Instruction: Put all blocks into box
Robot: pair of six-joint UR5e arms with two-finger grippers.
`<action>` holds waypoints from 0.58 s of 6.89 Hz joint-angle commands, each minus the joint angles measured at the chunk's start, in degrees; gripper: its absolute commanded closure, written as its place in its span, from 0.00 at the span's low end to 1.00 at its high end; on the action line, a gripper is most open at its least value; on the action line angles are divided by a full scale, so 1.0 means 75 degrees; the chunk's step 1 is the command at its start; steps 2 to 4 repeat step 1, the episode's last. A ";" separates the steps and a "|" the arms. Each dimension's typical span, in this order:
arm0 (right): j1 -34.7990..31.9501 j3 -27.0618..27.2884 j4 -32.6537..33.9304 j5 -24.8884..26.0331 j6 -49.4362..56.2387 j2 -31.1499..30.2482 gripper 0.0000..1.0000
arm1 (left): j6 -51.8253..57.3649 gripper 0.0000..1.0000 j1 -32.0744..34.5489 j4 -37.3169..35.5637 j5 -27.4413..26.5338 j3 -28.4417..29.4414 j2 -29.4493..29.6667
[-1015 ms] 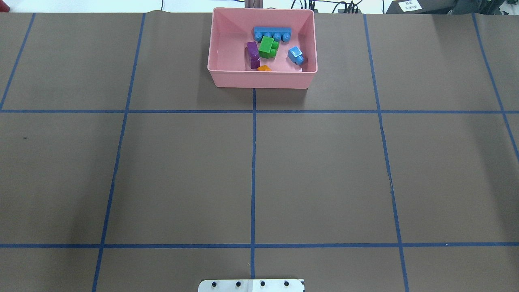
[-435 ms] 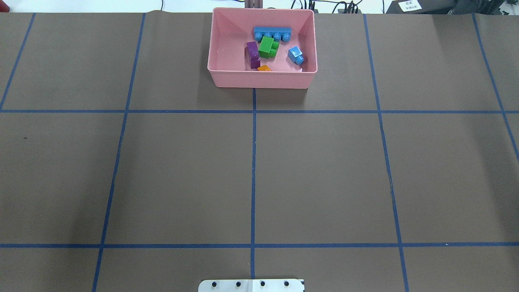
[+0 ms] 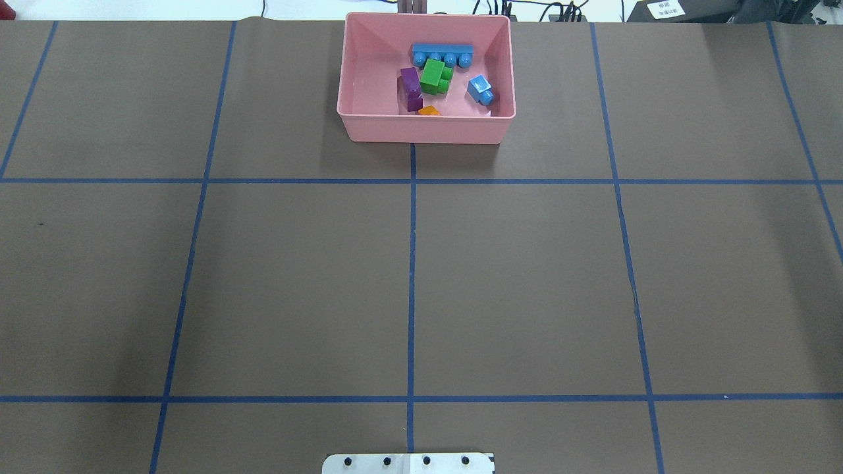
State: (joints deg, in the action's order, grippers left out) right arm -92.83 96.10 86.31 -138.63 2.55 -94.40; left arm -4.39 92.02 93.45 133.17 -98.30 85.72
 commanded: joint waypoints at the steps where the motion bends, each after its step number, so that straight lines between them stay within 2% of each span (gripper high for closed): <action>1: 0.0002 -0.0005 0.0000 -0.0009 0.0000 0.0000 0.00 | 0.0012 0.00 0.0000 0.0009 -0.0003 0.0004 0.0008; 4: 0.0002 -0.0005 0.0000 -0.0009 0.0000 0.0000 0.00 | 0.0012 0.00 0.0000 0.0009 -0.0003 0.0004 0.0008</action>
